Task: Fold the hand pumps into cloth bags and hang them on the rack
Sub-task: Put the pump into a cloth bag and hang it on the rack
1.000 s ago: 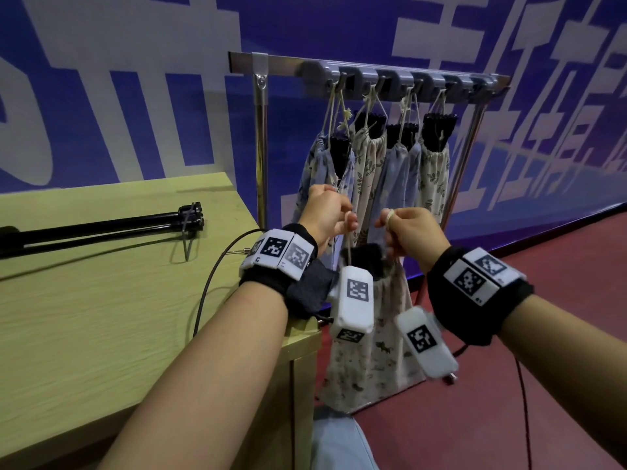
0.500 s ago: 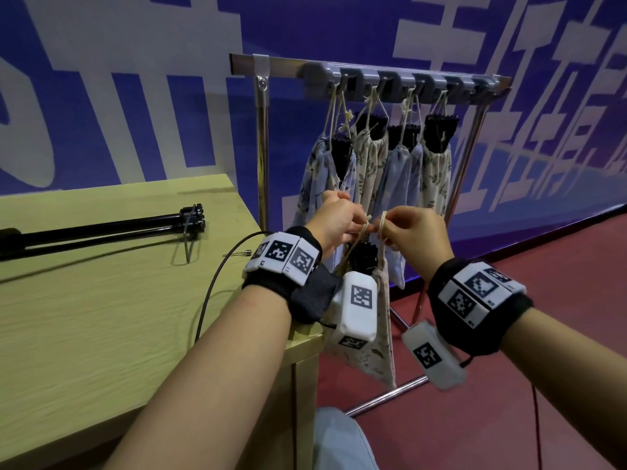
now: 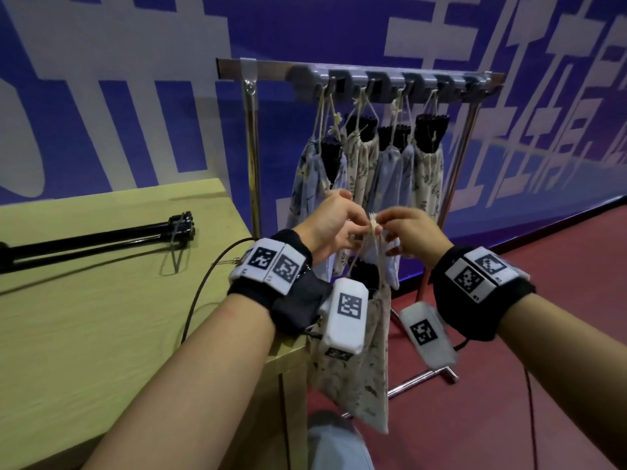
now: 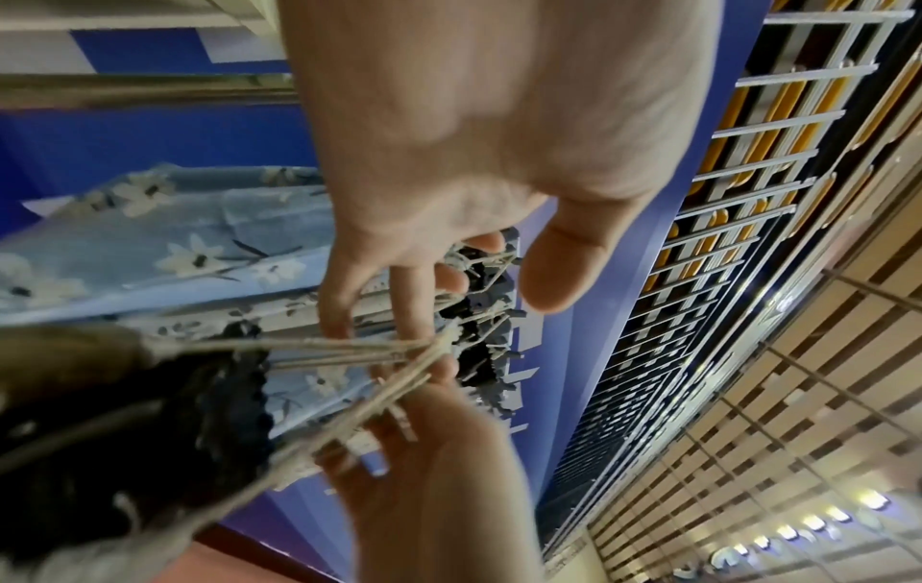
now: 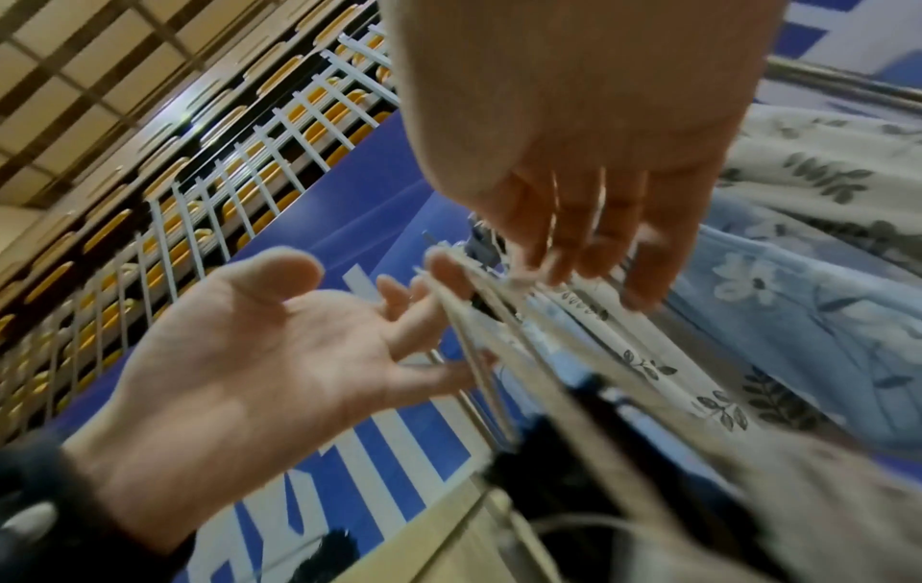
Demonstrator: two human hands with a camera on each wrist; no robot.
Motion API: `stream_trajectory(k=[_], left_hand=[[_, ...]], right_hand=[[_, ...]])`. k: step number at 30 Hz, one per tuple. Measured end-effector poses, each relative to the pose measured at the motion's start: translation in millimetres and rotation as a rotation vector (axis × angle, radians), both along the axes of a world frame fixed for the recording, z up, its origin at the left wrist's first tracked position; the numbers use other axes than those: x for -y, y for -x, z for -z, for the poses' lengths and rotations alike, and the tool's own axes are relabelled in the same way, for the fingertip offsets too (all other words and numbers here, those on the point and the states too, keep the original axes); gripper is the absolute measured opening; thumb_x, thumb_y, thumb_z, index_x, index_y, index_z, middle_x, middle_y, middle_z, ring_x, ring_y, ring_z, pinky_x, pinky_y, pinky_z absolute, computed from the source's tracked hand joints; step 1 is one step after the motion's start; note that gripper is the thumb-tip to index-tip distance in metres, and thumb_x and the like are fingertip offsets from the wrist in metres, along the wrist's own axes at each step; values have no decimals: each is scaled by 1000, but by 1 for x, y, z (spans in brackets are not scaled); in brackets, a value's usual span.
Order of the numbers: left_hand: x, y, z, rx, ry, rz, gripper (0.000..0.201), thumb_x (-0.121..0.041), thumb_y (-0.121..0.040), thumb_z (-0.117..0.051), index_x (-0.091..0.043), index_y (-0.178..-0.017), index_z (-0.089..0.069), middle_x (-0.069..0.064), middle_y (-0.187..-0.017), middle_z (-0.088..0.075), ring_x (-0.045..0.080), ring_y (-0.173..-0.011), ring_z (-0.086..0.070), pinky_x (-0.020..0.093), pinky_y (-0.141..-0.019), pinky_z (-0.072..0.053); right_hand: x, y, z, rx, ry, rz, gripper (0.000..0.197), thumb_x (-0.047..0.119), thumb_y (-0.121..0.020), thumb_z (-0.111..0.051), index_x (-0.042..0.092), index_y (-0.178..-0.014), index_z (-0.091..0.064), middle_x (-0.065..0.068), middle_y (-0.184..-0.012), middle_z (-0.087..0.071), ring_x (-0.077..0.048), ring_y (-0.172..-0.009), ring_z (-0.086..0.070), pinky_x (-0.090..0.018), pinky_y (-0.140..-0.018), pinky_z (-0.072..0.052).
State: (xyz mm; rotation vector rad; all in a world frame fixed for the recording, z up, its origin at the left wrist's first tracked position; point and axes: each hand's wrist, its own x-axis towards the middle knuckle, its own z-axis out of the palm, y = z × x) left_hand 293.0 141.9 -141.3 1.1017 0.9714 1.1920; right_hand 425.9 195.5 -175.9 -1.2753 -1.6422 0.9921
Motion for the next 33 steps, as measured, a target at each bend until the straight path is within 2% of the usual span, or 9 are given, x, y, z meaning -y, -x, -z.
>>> stream_trajectory(k=[3,6,9,11,13,17,20,26,33], left_hand=[[-2,-9,-24,98,-32,41,30,15,-86,-27,-14,-84,-30,8,-79,-44,32,-77,-57,46,-82,-47],[-9,-25,-49,14,-57,65,28,13,-88,-29,-15,-84,-29,6,-52,-59,30,-80,-55,51,-90,-42],[-22,-41,-73,-61,-88,26,31,14,-88,-32,-13,-103,-30,12,-75,-47,28,-72,-56,44,-79,-46],[-32,-51,-87,-107,-92,2,24,12,-89,-32,-11,-91,-37,10,-78,-41,27,-67,-57,37,-66,-47],[-44,-59,-97,-136,-57,-25,20,7,-88,-34,-10,-79,-38,10,-79,-41,25,-64,-57,31,-58,-46],[-74,-82,-112,-123,6,-18,14,2,-85,-35,-10,-81,-40,8,-83,-42,23,-60,-56,30,-54,-46],[-100,-97,-119,-112,29,-8,14,5,-84,-38,-8,-78,-41,8,-82,-43,21,-57,-51,30,-60,-45],[-155,-127,-130,-40,28,30,16,4,-82,-40,-10,-75,-39,4,-73,-40,15,-58,-48,19,-52,-40],[-221,-153,-159,169,-65,134,11,-18,-87,-46,-12,-77,-47,4,-82,-41,25,-74,-52,41,-84,-44]], right_hand=[[-1,-9,-1,-79,177,-141,27,-4,-89,-44,8,-80,-66,-8,-79,-62,-16,-71,-57,-29,-69,-50],[-3,-17,-7,-279,214,-174,13,12,-85,-54,5,-90,-64,-15,-93,-60,-23,-84,-55,-28,-73,-46],[-6,-33,-20,-430,181,-174,23,16,-92,-43,6,-83,-62,-10,-83,-66,-21,-79,-61,-26,-73,-46],[-10,-46,-29,-462,141,-174,32,14,-95,-35,6,-82,-63,-3,-75,-69,-16,-74,-63,-23,-67,-48],[-16,-54,-36,-378,64,-152,33,17,-96,-37,1,-86,-64,-4,-76,-68,-15,-74,-62,-25,-69,-47],[-42,-73,-43,-71,-228,-13,34,18,-97,-47,-15,-93,-57,-17,-75,-54,-17,-67,-49,-29,-62,-38],[-64,-93,-48,-85,-314,61,35,20,-98,-47,-10,-85,-60,-23,-72,-55,-15,-67,-49,-30,-62,-37],[-112,-132,-69,-231,-295,158,34,9,-99,-41,12,-66,-50,1,-62,-47,4,-48,-44,-11,-51,-37],[-206,-157,-103,-252,-279,315,24,11,-98,-41,4,-82,-58,-8,-73,-49,-19,-73,-45,-30,-62,-34]])
